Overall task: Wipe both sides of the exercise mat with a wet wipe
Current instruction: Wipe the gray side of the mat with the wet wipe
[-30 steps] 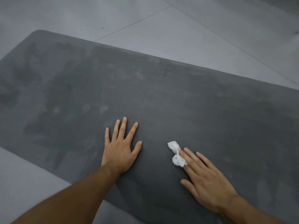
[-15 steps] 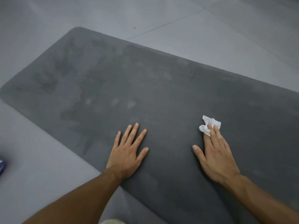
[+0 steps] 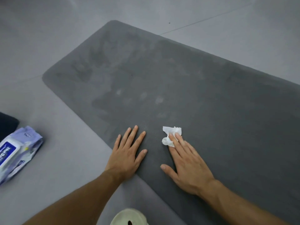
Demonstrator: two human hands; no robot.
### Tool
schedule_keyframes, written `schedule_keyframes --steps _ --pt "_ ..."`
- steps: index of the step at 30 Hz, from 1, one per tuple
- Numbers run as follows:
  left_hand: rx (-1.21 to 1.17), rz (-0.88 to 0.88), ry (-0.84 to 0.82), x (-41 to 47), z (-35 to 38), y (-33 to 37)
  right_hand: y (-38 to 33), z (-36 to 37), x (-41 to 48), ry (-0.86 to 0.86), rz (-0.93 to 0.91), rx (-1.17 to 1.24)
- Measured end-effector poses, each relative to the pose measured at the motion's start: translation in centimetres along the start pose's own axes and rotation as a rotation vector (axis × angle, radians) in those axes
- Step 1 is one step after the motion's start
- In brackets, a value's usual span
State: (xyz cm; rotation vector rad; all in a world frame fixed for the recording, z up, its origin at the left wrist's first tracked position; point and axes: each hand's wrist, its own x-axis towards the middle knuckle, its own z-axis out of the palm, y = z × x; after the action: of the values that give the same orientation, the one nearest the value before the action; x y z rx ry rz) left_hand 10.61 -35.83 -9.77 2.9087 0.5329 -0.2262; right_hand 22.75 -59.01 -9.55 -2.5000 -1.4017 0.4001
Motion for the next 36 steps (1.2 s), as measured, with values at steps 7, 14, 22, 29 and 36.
schedule_keyframes --steps 7,14,22,29,36 --pt "-0.164 -0.043 -0.008 0.4 -1.5 0.7 -3.1 -0.3 1.4 -0.053 -0.109 0.218" --pt "-0.453 -0.047 0.054 2.1 -5.0 1.7 -5.9 -2.8 6.8 0.11 0.267 0.974" --pt "-0.563 -0.044 0.126 4.9 -11.6 1.4 -8.6 -8.1 13.0 0.236 0.463 1.267" --pt "-0.569 -0.017 0.004 6.0 -21.1 -1.3 -10.6 -11.8 16.0 0.321 0.42 1.533" --pt "-0.552 -0.093 -0.03 4.7 -28.9 -4.0 -14.8 -16.1 17.7 0.232 0.286 1.592"
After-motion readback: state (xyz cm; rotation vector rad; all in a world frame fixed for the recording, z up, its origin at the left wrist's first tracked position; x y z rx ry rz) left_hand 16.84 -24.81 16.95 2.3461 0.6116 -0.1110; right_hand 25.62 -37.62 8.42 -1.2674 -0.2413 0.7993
